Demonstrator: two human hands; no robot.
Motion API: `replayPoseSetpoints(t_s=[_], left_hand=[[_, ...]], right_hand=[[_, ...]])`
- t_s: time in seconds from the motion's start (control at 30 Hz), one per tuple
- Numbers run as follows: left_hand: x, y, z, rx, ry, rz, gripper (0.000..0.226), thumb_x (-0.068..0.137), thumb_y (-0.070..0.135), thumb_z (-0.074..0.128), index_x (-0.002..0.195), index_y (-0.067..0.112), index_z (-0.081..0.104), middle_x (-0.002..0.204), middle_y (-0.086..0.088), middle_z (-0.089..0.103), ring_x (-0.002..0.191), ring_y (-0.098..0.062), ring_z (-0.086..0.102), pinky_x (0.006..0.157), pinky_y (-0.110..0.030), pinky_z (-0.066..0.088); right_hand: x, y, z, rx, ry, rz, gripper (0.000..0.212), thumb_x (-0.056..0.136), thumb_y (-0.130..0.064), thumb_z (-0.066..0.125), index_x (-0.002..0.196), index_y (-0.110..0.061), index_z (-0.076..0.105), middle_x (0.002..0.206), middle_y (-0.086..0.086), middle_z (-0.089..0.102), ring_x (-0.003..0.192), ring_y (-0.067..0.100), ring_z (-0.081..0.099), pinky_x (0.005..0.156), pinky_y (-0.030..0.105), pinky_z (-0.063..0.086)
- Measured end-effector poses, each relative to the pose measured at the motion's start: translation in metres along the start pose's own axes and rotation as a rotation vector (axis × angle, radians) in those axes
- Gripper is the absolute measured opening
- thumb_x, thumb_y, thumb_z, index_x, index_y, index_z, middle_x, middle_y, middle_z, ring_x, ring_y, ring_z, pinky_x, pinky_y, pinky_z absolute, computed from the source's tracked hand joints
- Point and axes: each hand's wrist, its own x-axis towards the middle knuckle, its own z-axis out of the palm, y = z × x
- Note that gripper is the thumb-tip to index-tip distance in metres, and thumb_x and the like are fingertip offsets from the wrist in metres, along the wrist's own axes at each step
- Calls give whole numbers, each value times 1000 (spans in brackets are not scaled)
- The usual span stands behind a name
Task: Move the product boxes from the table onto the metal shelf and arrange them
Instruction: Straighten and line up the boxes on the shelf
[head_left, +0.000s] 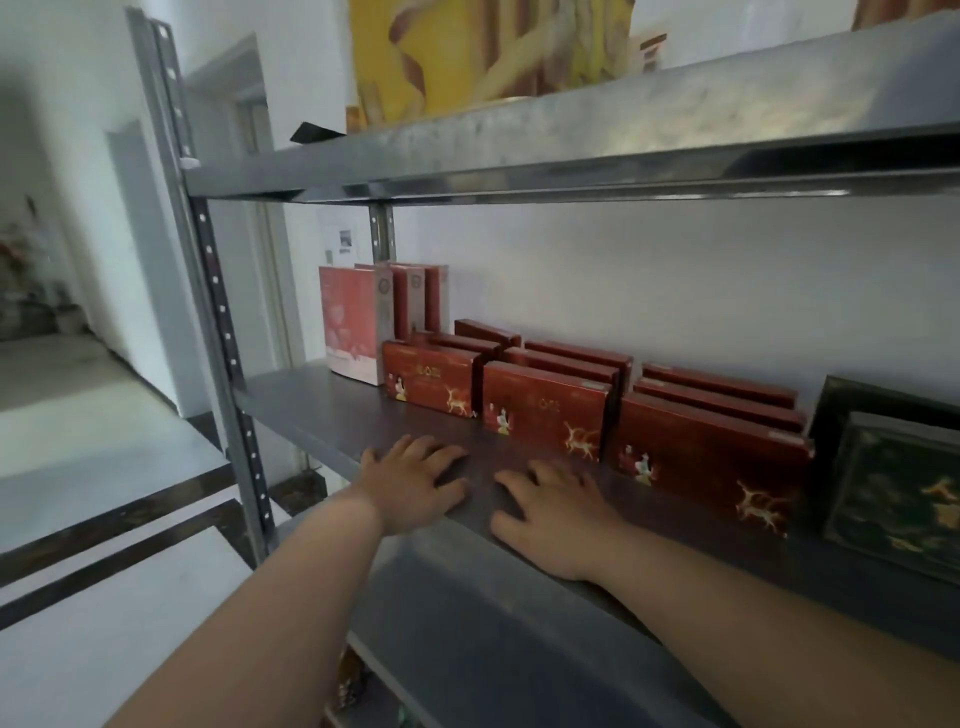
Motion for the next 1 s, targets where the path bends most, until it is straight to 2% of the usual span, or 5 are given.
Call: replayPoseSetpoints(t_s=[0.27,0.4,0.57,0.87,1.0], left_hand=[[61,-134,-9,58,-104,30,85,75,82,9,153,48,13,165,11,11,150,-24,10,113,-68,13],[94,-201,-8,34,-79,41,67,92,73,20,153,48,12,164,11,13,149,-22,13,113,-67,14],[128,-274,-9,118,-89,143,93,67,83,1,150,47,23,164,12,12,147,-26,16,108,-71,16],[168,-325,-11,-17,-112,187,72,87,76,25,151,46,18,161,11,16,148,-26,15,112,-68,10],[176,-329,-13,-32,-91,245,67,85,75,31,144,42,30,153,5,29,140,-29,30,112,-58,24]], right_hand=[[126,-81,10,-6,-4,-52,70,93,-68,27,157,-41,18,167,8,13,153,32,8,122,57,7],[175,-117,12,8,21,-35,69,93,-66,31,156,-39,21,166,8,16,153,29,11,121,53,11],[232,-161,13,24,87,33,63,95,-62,37,153,-38,30,160,4,27,148,26,21,120,48,20],[283,-198,18,27,147,121,62,93,-63,40,150,-39,39,155,-4,36,143,17,31,118,44,26],[278,-200,13,32,188,88,54,94,-60,47,142,-35,49,143,-6,49,128,14,47,107,37,42]])
